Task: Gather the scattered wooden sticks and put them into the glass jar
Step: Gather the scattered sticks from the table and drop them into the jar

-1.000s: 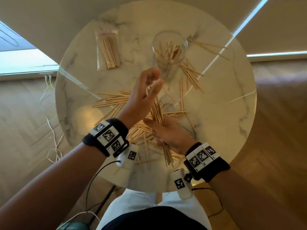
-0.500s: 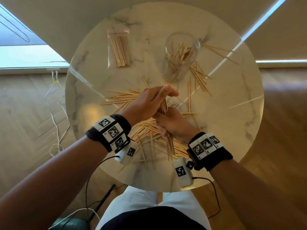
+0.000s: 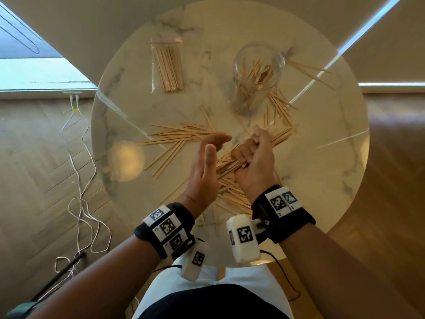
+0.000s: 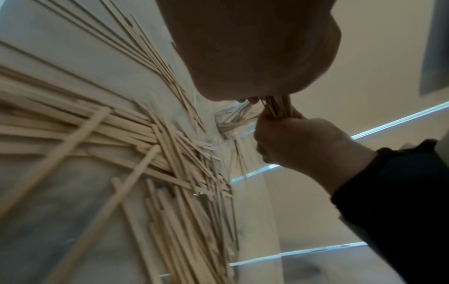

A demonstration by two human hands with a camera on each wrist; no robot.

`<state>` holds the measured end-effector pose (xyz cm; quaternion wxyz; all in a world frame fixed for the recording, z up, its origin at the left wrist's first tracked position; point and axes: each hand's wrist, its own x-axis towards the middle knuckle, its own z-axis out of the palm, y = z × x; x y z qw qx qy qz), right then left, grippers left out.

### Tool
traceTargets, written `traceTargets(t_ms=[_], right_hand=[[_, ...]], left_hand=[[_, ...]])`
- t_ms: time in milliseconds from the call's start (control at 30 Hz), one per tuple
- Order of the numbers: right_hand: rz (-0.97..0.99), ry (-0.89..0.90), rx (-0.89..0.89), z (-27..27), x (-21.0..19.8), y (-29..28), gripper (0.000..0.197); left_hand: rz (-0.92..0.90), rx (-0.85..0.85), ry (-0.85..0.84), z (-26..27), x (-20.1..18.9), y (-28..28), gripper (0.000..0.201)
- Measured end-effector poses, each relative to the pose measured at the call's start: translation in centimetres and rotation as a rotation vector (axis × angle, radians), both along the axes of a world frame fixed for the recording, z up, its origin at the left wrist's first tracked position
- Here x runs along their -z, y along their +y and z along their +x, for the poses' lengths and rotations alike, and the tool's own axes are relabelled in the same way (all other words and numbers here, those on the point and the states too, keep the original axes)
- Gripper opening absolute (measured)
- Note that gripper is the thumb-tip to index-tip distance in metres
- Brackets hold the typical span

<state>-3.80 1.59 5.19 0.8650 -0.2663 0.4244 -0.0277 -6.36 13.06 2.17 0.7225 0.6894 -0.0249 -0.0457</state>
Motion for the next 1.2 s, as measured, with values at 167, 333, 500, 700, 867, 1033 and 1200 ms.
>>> traceTargets(t_ms=[167,333,500,700,867,1033,1200], right_hand=[[0.118,-0.036,-0.028,0.5,-0.3,-0.1,0.038],[0.092,-0.103,-0.258,0.6,-1.0,-1.0,0.047],[-0.282,-0.278,-0.369,3.8,-3.7,-4.6,0.052],[-0.508,-0.474,-0.26,11.0,-9.3,-8.6,0.051],[-0.57,-0.481,-0.276,15.5,-9.4,-7.7,0.046],[-0.973,-0.291,-0.791,16.5,-5.9,-8.1,0.023],[-1.231,-0.314,-1.056,16.4,-6.5,-10.8,0.009]], left_hand=[[0.117,0.032,-0.017,0.7,0.2,-0.9,0.061],[0.109,0.139,0.035,1.1,0.9,-1.2,0.054],[0.233,0.103,-0.086,5.7,-0.5,-0.3,0.044],[0.603,0.229,-0.259,14.0,-1.4,-1.6,0.093],[0.612,0.33,-0.059,16.5,-1.7,-3.9,0.14],[0.597,0.289,-0.047,16.9,-0.5,-4.5,0.126],[0.495,0.211,-0.144,16.6,-1.4,-4.8,0.092]])
